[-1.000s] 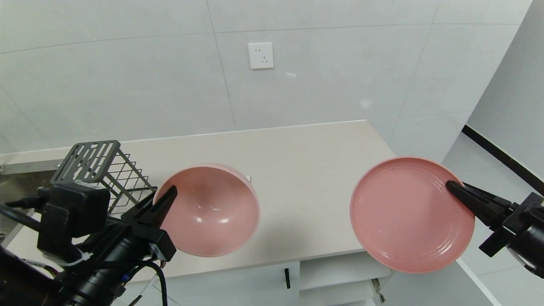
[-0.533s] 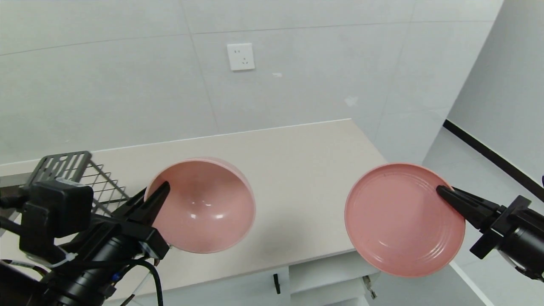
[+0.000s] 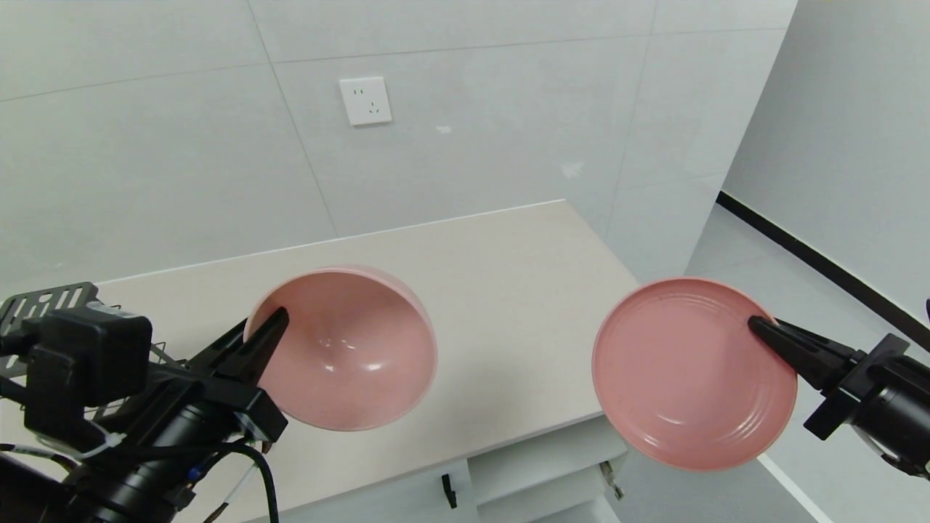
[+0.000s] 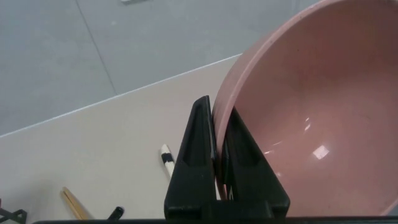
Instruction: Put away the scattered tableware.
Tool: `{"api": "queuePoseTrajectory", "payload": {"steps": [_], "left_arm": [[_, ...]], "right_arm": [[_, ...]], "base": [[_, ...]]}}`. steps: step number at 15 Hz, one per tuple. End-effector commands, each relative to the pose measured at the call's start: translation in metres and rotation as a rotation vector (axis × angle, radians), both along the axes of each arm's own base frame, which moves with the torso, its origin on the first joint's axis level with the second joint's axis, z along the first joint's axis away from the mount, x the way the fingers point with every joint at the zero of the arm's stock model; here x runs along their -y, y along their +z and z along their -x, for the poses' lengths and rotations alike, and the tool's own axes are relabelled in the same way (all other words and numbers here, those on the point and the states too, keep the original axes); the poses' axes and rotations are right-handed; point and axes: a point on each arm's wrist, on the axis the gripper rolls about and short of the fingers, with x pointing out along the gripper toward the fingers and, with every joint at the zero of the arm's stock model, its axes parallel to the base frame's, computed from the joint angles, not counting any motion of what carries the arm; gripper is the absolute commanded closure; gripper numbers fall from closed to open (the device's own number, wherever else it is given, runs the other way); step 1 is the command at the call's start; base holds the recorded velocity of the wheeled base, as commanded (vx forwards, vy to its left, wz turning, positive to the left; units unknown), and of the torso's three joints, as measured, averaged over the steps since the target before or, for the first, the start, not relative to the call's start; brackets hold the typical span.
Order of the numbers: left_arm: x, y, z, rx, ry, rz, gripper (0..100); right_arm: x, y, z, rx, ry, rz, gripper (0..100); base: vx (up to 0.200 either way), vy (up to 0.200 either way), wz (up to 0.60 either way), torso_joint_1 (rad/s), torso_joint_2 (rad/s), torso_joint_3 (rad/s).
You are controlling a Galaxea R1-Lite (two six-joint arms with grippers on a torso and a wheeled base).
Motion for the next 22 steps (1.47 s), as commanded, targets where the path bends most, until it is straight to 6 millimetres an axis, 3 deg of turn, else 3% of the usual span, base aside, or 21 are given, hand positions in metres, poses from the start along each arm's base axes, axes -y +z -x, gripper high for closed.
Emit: {"api": "queuePoseTrajectory", "payload": {"steps": [1,3,14,22], "left_arm": [[0.0002,-0.0011,-0.0004,-0.005,0.001,-0.003,100],[0.0002,-0.0017,-0.0004,-0.008,0.000,-0.004,100],[0.0009,-0.0081,-0.0016,-0.038,0.000,-0.019,100],[0.0046,-0.0093,0.0042,-0.042,-0.038,-0.020,100]], "right_arm": [[0.0000,0.0014,0.0008,0.009,0.002,0.001,100],[-0.0001,0.0017,0.0005,0.010,0.002,0.000,100],[0.0001,0.0013,0.0012,0.010,0.001,0.003,100],[-0.0002,-0.0004,0.0013,0.002,0.003,0.007,100]], "base": [[-0.200,0.000,0.00,0.012,0.02,-0.002],[-0.200,0.000,0.00,0.003,0.00,0.000],[0.000,0.000,0.00,0.000,0.00,0.000],[0.000,0.000,0.00,-0.100,0.21,0.107]]}}
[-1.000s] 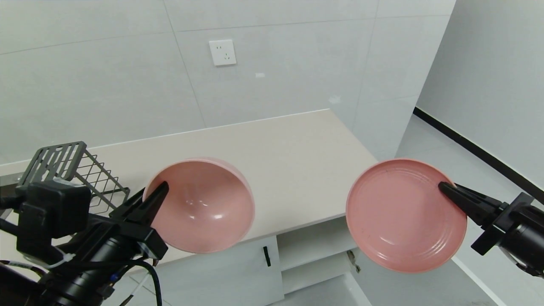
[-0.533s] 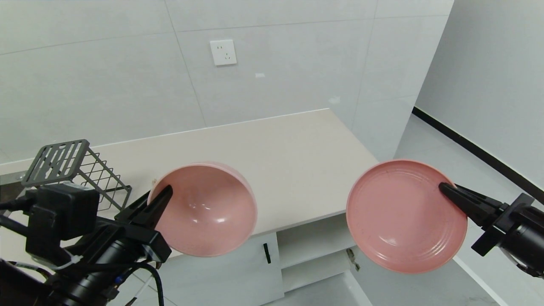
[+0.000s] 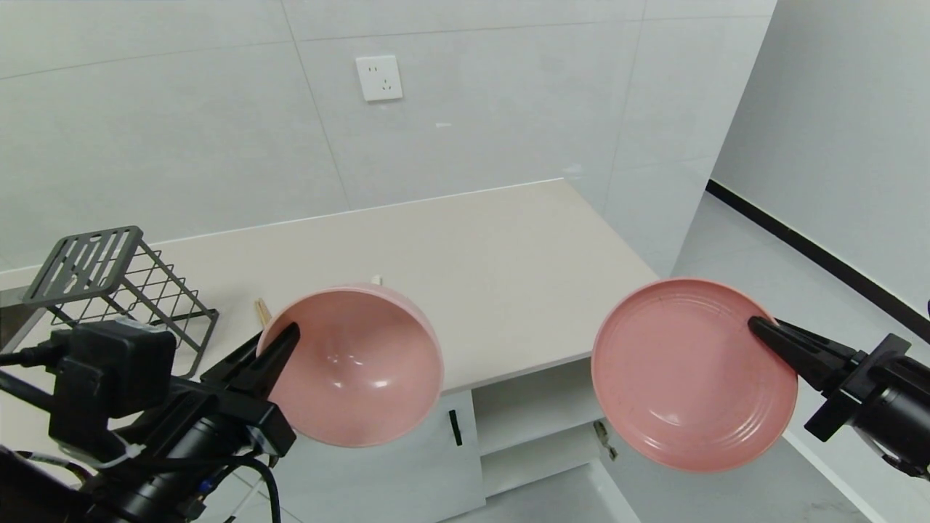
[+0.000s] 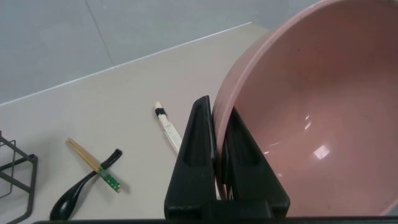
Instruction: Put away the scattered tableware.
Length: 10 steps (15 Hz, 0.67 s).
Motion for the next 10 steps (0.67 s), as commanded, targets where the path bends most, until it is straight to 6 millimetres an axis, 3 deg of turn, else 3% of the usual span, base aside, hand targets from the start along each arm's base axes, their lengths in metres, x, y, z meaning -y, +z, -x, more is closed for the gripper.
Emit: {"api": "queuePoseTrajectory", "payload": {"steps": [1,10], "left_arm": [[0.003,0.000,0.005,0.001,-0.031,0.001,100],[0.014,-0.005,0.021,-0.016,-0.165,-0.020,100]], "right_arm": [[0.000,-0.002,0.000,-0.008,0.001,0.003,100],[-0.001,-0.011,-0.003,-0.057,0.001,0.017,100]], "base": [[0.000,0.000,0.00,-0.173,0.35,0.173],[0.000,0.000,0.00,-0.199,0.40,0.195]]}}
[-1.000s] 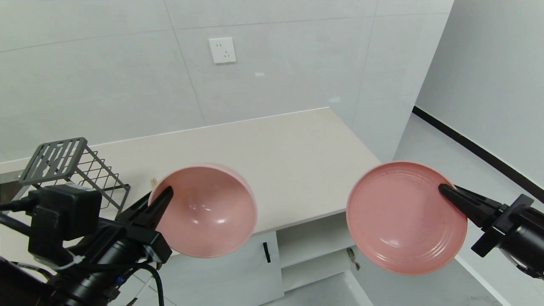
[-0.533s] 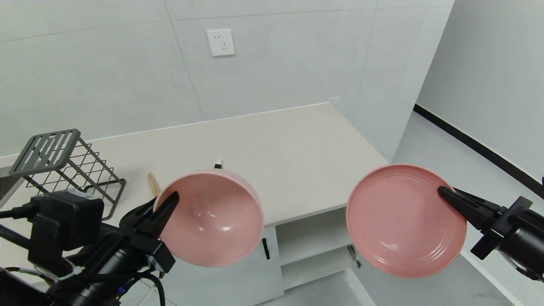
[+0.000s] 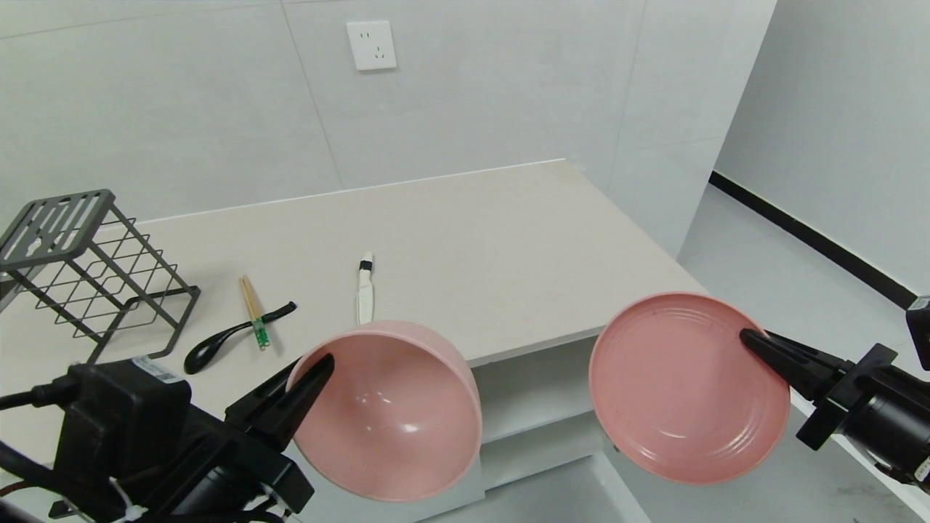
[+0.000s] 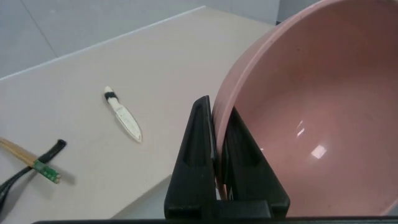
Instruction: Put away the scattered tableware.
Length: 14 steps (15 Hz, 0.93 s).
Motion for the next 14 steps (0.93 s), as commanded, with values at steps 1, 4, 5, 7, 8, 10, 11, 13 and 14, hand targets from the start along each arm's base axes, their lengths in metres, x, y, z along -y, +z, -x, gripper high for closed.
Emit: {"api": "queuePoseTrajectory", "payload": {"steps": [1,4,5,7,8,10,11,13,14], "left_arm": [[0.0003,0.0001,0.0004,0.001,-0.003,0.001,100],[0.0004,0.0004,0.0007,0.002,-0.005,0.002,100],[0.0007,0.0004,0.0010,0.002,-0.006,0.002,100],[0.0024,-0.0002,0.0025,-0.002,-0.020,0.004,100],[0.0030,-0.0004,0.0022,-0.003,-0.022,0.003,100],[0.0031,-0.0001,0.0025,-0.002,-0.023,0.004,100],[0.0029,0.0001,0.0027,-0.001,-0.023,0.005,100],[0.0017,0.0021,0.0039,0.008,-0.025,0.013,100],[0.0012,0.0026,0.0041,0.012,-0.023,0.013,100]], "right_arm": [[-0.0002,-0.0015,-0.0005,-0.008,0.001,0.002,100],[-0.0001,-0.0018,-0.0002,-0.009,0.001,0.003,100],[-0.0001,-0.0018,-0.0002,-0.009,0.001,0.003,100],[-0.0002,-0.0021,-0.0004,-0.010,0.001,0.003,100],[-0.0002,-0.0024,-0.0006,-0.012,0.001,0.004,100],[-0.0002,-0.0024,-0.0006,-0.012,0.001,0.004,100],[-0.0002,-0.0021,-0.0004,-0.010,0.001,0.003,100],[-0.0002,-0.0047,0.0005,-0.024,0.002,0.007,100],[-0.0019,-0.0049,0.0013,-0.025,0.013,0.008,100]], "base": [[0.000,0.000,0.00,-0.276,0.54,0.271],[0.000,0.000,0.00,-0.276,0.55,0.263],[0.000,0.000,0.00,-0.276,0.56,0.266],[0.000,0.000,0.00,-0.276,0.53,0.256],[0.000,0.000,0.00,-0.271,0.52,0.256],[0.000,0.000,0.00,-0.261,0.52,0.249],[0.000,0.000,0.00,-0.266,0.50,0.237],[0.000,0.000,0.00,-0.266,0.50,0.241],[0.000,0.000,0.00,-0.261,0.51,0.237]]}}
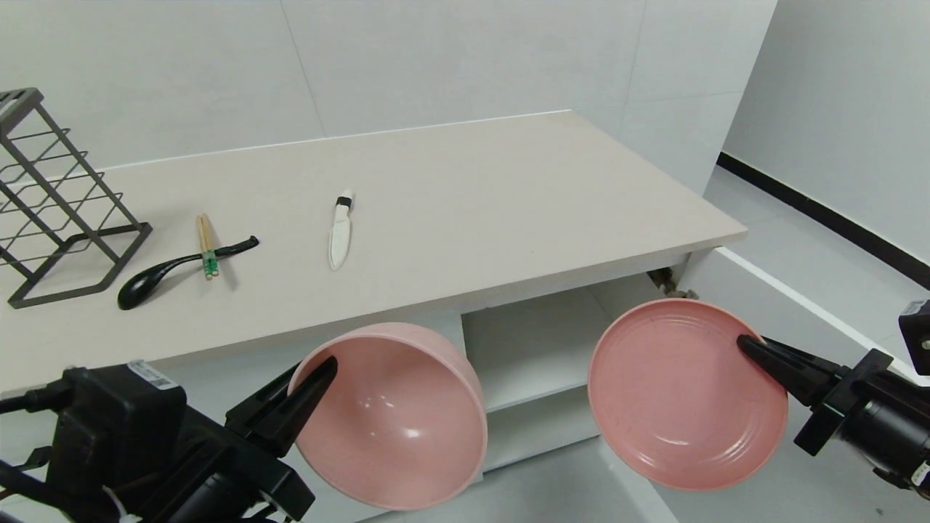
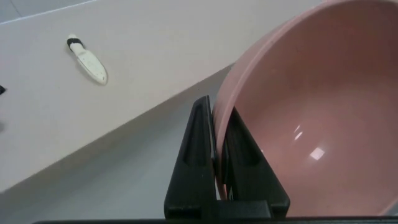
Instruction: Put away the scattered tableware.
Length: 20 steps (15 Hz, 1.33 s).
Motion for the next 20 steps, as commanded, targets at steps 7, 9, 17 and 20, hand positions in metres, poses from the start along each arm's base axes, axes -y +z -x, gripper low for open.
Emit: {"api": "queuePoseTrajectory", "payload": {"steps": [7,9,17,20], "left_arm": [[0.001,-0.002,-0.001,-0.008,0.001,-0.008,100],[0.003,-0.005,-0.003,-0.021,0.001,-0.020,100],[0.009,-0.010,-0.002,-0.058,-0.029,-0.004,100],[0.010,-0.012,-0.004,-0.071,-0.029,-0.008,100]], "right_arm": [[-0.003,-0.006,0.000,-0.031,0.015,0.010,100],[-0.011,-0.013,-0.002,-0.068,0.053,0.021,100],[-0.047,-0.043,-0.051,-0.168,0.126,0.060,100],[-0.049,-0.041,-0.057,-0.154,0.126,0.055,100]], "base": [[0.000,0.000,0.00,-0.255,0.48,0.222],[0.000,0.000,0.00,-0.256,0.37,0.127],[0.000,0.000,0.00,-0.204,0.31,0.107],[0.000,0.000,0.00,-0.012,0.19,0.033]]}}
